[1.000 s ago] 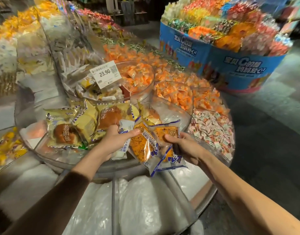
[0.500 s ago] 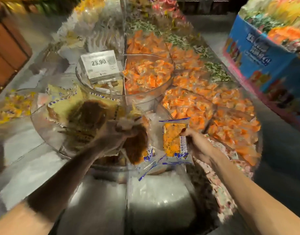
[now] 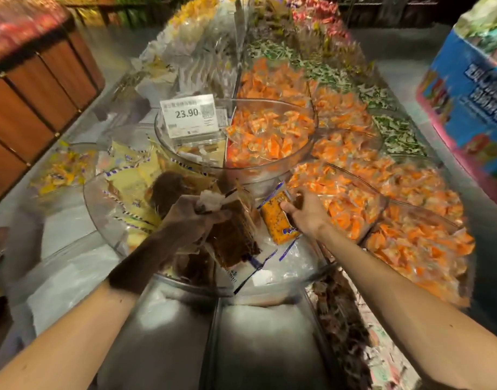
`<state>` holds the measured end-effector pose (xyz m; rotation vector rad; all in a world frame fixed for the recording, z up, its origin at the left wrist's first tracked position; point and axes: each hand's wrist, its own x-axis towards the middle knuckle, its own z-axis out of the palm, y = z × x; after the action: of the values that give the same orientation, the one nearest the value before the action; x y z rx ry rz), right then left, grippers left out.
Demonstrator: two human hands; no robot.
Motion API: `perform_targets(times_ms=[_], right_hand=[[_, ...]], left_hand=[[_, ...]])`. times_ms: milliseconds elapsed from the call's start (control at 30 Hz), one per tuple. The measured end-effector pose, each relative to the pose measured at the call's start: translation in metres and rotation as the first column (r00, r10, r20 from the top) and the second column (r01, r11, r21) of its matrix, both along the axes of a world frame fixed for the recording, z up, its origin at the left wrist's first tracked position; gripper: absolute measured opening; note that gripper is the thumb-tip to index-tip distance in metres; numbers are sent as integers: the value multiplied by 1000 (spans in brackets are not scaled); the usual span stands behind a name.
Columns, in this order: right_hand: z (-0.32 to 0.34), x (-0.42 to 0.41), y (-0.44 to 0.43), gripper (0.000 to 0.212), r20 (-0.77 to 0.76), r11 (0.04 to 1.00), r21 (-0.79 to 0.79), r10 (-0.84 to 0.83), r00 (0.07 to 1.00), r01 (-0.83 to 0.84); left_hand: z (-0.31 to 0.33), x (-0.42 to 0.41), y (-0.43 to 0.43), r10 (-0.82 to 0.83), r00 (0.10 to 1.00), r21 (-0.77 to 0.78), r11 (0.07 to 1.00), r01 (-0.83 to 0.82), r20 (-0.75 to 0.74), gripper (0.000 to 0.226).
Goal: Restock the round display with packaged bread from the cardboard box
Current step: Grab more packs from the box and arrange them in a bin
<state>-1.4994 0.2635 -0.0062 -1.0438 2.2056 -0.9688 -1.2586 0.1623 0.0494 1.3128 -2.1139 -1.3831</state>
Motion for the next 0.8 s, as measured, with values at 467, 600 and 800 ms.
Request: perform_targets(times_ms=[467, 600, 800], right_hand=[[17, 46, -24, 49, 30, 912, 216, 350, 936, -348], [9, 74, -25, 74, -136, 876, 331, 412, 901, -350], [11, 80, -20, 108, -132, 941, 228, 285, 949, -251]], left_hand=[[12, 38, -20, 46, 996, 41, 998, -43, -81, 13], [16, 60, -25, 41, 994, 18, 999, -39, -103, 11], [23, 110, -42, 79, 988, 44, 996, -74, -135, 29]])
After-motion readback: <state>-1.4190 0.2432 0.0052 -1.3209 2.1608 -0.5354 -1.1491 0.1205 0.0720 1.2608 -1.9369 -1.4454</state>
